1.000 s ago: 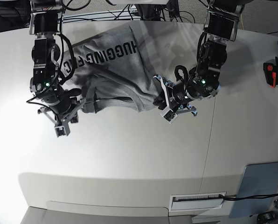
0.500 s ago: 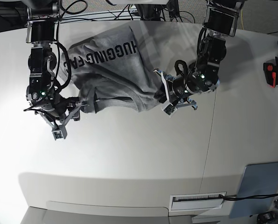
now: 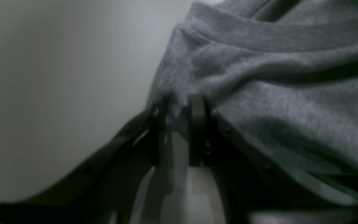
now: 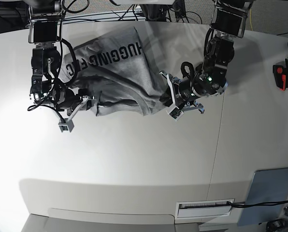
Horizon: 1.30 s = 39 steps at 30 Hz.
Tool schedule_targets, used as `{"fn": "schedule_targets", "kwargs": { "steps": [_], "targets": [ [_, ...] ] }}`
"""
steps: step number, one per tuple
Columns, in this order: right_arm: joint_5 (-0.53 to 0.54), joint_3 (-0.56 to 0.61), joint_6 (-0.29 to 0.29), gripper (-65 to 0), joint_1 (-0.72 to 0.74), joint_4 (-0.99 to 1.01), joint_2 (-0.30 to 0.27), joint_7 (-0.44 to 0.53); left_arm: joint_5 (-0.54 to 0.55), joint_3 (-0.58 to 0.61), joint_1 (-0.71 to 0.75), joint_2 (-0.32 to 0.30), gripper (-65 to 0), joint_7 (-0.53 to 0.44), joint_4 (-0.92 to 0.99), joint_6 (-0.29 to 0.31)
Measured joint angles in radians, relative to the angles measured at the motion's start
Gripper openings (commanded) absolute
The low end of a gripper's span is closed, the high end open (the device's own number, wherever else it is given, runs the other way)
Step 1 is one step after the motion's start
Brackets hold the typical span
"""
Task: Fold the T-shirt properly
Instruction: 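Pull the bundle edges outward with both grippers to square it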
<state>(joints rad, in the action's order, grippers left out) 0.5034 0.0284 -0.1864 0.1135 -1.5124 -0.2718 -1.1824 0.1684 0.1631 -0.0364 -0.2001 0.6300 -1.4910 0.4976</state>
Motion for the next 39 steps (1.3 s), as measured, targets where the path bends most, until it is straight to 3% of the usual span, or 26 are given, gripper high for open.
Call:
{"fn": "schedule_targets", "kwargs": {
  "steps": [3, 5, 13, 24, 29, 30, 32, 34, 35, 39],
  "targets": [
    [0.017, 0.0, -0.002, -59.5, 0.001, 0.0, 0.0, 0.0, 0.0, 0.0, 0.0, 0.0, -53.2, -0.003, 0.0, 0.0],
    [0.019, 0.0, 0.0, -65.0, 0.009, 0.0, 0.0, 0.0, 0.0, 0.0, 0.0, 0.0, -53.2, -0.003, 0.0, 0.0],
    [-0.013, 0.001, -0.023, -65.0, 0.096, -0.05, 0.002, 0.02, 0.0, 0.0, 0.0, 0.0, -53.2, -0.003, 0.0, 0.0],
    [-0.13, 0.001, -0.024, -65.0, 0.137, -0.066, 0.063, 0.168, 0.0, 0.0, 0.003, 0.0, -53.2, -0.003, 0.0, 0.0],
    [-0.203, 0.009, -0.073, -65.0, 0.137, -0.06, 0.073, 0.225, 0.0, 0.0, 0.005, 0.0, -53.2, -0.003, 0.0, 0.0],
    [-0.223, 0.019, -0.073, -62.2, 0.139, -0.05, 0.073, 0.229, 0.0, 0.0, 0.005, 0.0, -53.2, -0.003, 0.0, 0.0],
    [-0.236, 0.041, -0.074, -48.4, 0.138, -0.021, 0.072, 0.237, 0.0, 0.0, 0.005, 0.0, -53.2, -0.003, 0.0, 0.0],
    [-0.246, 0.066, -0.13, -38.8, 0.137, -0.003, 0.072, 0.245, 0.0, 0.0, 0.005, 0.0, -53.2, -0.004, 0.0, 0.0],
    [-0.245, 0.076, -0.159, -38.3, 0.136, -0.003, 0.072, 0.261, 0.0, 0.0, 0.005, 0.0, -53.2, -0.009, 0.0, 0.0],
    [-0.241, 0.093, -0.165, -38.4, 0.145, -0.003, 0.076, 0.304, 0.002, 0.0, 0.005, 0.0, -53.2, -0.026, 0.0, 0.0]
  ]
}}
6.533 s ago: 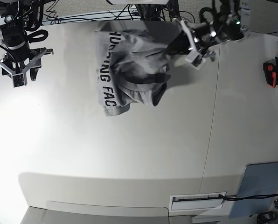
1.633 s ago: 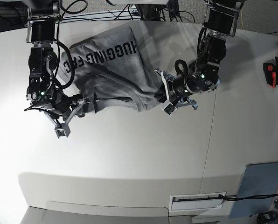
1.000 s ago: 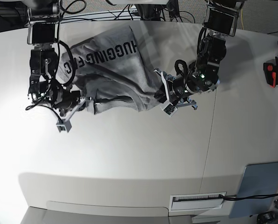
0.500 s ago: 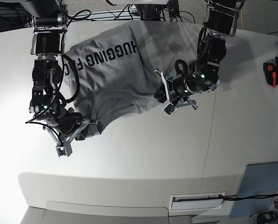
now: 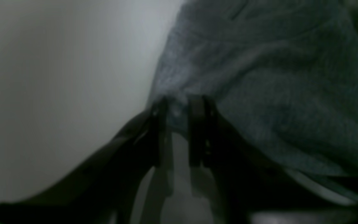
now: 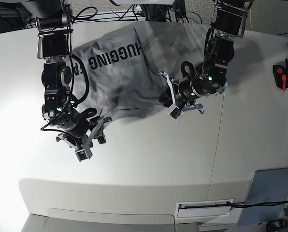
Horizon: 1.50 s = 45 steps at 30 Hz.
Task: Fold the T-shirt properly
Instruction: 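Pull the bundle edges outward with both grippers to square it, then grasp the printed edge with both grippers and straighten the folded shirt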
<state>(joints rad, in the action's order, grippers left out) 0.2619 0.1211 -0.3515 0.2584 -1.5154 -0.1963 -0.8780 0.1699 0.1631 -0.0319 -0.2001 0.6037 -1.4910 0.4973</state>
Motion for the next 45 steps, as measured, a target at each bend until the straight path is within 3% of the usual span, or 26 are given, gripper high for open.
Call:
{"fn": "schedule_targets", "kwargs": {
  "steps": [7, 12, 15, 17, 20, 25, 30, 33, 37, 41, 45],
  "targets": [
    [-0.003, 0.0, 0.002, -39.6, 0.003, -0.036, -0.011, -0.061, 0.14, -0.082, 0.008, 0.002, -56.0, 0.01, -0.034, -0.003],
    [-0.003, -0.002, 0.042, -57.1, -0.064, -0.179, -0.095, -0.087, 0.203, -0.188, 0.073, 0.001, -62.5, 0.043, -0.112, 0.002],
    [-0.056, -0.005, 0.089, -63.8, -0.135, -0.255, -0.142, -0.122, 0.221, -0.237, 0.14, 0.001, -65.0, 0.056, -0.137, 0.103],
    [-0.082, -0.015, 0.122, -64.2, -0.178, -0.292, -0.162, -0.171, 0.246, -0.256, 0.18, 0.001, -65.0, 0.082, -0.158, 0.141],
    [-0.082, -0.048, 0.134, -64.2, -0.246, -0.304, -0.186, -0.223, 0.289, -0.263, 0.235, 0.001, -65.0, 0.111, -0.192, 0.144],
    [-0.082, -0.078, 0.131, -64.2, -0.388, -0.303, -0.187, -0.232, 0.348, -0.26, 0.326, 0.007, -65.0, 0.138, -0.211, 0.196],
    [-0.082, -0.079, 0.135, -64.2, -0.478, -0.303, -0.185, -0.227, 0.367, -0.223, 0.366, 0.006, -65.0, 0.144, -0.211, 0.192],
    [-0.084, -0.08, 0.136, -64.2, -0.507, -0.303, -0.159, -0.223, 0.367, -0.174, 0.37, 0.006, -65.0, 0.144, -0.211, 0.192],
    [-0.087, -0.087, 0.15, -64.2, -0.534, -0.311, -0.085, -0.192, 0.327, -0.121, 0.353, 0.006, -65.0, 0.125, -0.211, 0.192],
    [-0.104, -0.09, 0.154, -64.2, -0.546, -0.313, -0.001, -0.15, 0.22, -0.118, 0.335, 0.005, -65.0, 0.073, -0.211, 0.087],
    [-0.104, -0.09, 0.134, -64.2, -0.544, -0.314, 0.084, -0.127, 0.183, -0.119, 0.31, 0.003, -65.0, 0.057, -0.211, 0.082]
  ]
}}
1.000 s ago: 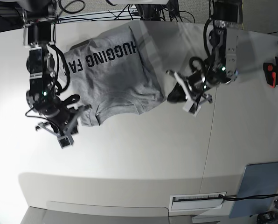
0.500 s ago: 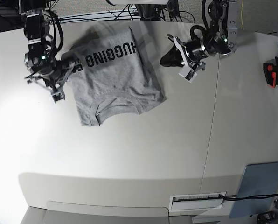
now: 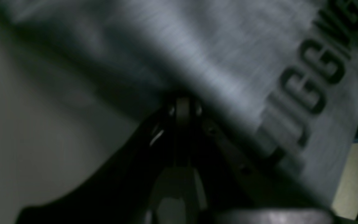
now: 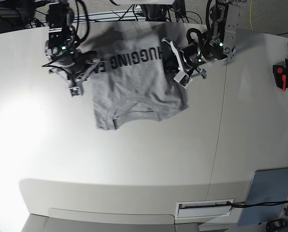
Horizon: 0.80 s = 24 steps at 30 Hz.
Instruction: Fold the T-shirt properly
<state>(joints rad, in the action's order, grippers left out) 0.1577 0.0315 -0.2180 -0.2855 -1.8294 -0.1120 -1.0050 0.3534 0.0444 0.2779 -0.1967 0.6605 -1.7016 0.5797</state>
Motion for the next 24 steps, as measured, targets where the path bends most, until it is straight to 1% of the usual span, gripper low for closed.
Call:
{"fn": "schedule_targets", "kwargs": {
  "steps": [1, 3, 6, 8, 10, 12, 14, 17, 19, 21, 22, 24],
  "targets": [
    [0.001, 0.0, -0.013, -64.2, 0.0, -0.001, 0.018, 0.006, -0.004, 0.0, -0.007, 0.0, -65.0, -0.003, 0.0, 0.0],
    [0.012, 0.0, -0.015, -64.3, -0.001, 0.0, 0.043, 0.019, -0.006, 0.0, -0.022, 0.0, -65.0, -0.005, 0.0, -0.007],
    [0.02, 0.005, -0.017, -64.4, 0.0, 0.001, 0.063, 0.023, -0.048, 0.0, -0.051, 0.0, -65.0, -0.015, 0.003, -0.074],
    [0.024, 0.021, -0.018, -64.6, 0.0, 0.001, 0.062, 0.018, -0.08, 0.0, -0.072, -0.001, -65.0, -0.026, 0.003, -0.098],
    [0.022, 0.039, -0.016, -64.6, 0.0, 0.001, 0.062, 0.011, -0.08, 0.0, -0.083, -0.001, -65.0, -0.027, 0.003, -0.098],
    [-0.004, 0.05, -0.016, -64.6, -0.006, -0.001, 0.063, 0.016, -0.08, 0.0, -0.085, 0.0, -65.0, -0.026, 0.003, -0.097],
    [-0.025, 0.048, -0.007, -64.6, -0.009, -0.002, 0.063, 0.027, -0.08, 0.0, -0.085, -0.001, -65.0, -0.026, 0.004, -0.097],
    [-0.054, 0.025, 0.009, -64.6, -0.012, -0.017, 0.059, 0.017, -0.061, -0.024, -0.084, 0.0, -65.0, -0.026, 0.004, -0.092],
    [-0.057, -0.002, 0.01, -64.6, -0.022, -0.045, 0.033, -0.014, -0.03, -0.065, -0.084, 0.0, -65.0, -0.026, -0.002, -0.082],
    [-0.063, -0.037, 0.013, -64.6, -0.03, -0.099, 0.005, -0.02, -0.021, -0.118, -0.08, 0.0, -65.0, -0.026, -0.029, -0.053],
    [-0.066, -0.051, 0.015, -64.7, -0.036, -0.135, -0.007, -0.017, -0.017, -0.146, -0.075, 0.0, -65.0, -0.026, -0.047, -0.037],
    [-0.058, -0.083, 0.014, -65.0, -0.056, -0.208, -0.029, -0.002, -0.011, -0.197, -0.056, 0.003, -65.0, -0.024, -0.077, -0.03]
  ]
}}
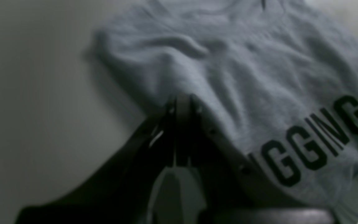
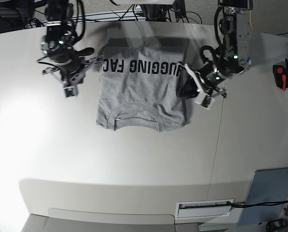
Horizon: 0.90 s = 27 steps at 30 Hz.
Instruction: Fold the T-shirt properly
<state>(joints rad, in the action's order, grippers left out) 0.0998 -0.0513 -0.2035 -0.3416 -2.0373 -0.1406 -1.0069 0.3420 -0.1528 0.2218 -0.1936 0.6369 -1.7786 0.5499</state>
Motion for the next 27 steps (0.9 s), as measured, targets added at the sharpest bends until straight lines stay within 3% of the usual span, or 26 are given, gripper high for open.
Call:
{"fn": "schedule_targets", "kwargs": {
  "steps": [3, 7, 11, 14, 21, 27],
  "targets": [
    [0.003, -0.056, -0.003, -65.0, -0.063, -0.082, -0.024, -0.005, 0.037, -0.085, 0.051, 0.0, -65.0, 0.071, -0.041, -0.006],
    [0.0, -0.163, -0.002, -65.0, -0.15, -0.181, -0.06, -0.021, 0.091, -0.202, 0.158, 0.001, -65.0, 0.093, -0.133, 0.0],
    [0.004, -0.243, -0.005, -65.0, -0.249, -0.251, -0.064, -0.063, 0.124, -0.315, 0.286, 0.001, -65.0, 0.105, -0.235, -0.001],
    [0.003, -0.29, -0.003, -65.0, -0.314, -0.269, -0.063, -0.095, 0.163, -0.377, 0.387, 0.0, -65.0, 0.126, -0.286, 0.035],
    [0.005, -0.312, -0.003, -65.0, -0.47, -0.281, -0.062, -0.152, 0.195, -0.489, 0.623, 0.002, -65.0, 0.134, -0.296, 0.035],
    [0.005, -0.312, -0.034, -65.0, -0.605, -0.282, -0.064, -0.197, 0.21, -0.497, 0.792, 0.002, -65.0, 0.132, -0.286, 0.035]
  ]
}}
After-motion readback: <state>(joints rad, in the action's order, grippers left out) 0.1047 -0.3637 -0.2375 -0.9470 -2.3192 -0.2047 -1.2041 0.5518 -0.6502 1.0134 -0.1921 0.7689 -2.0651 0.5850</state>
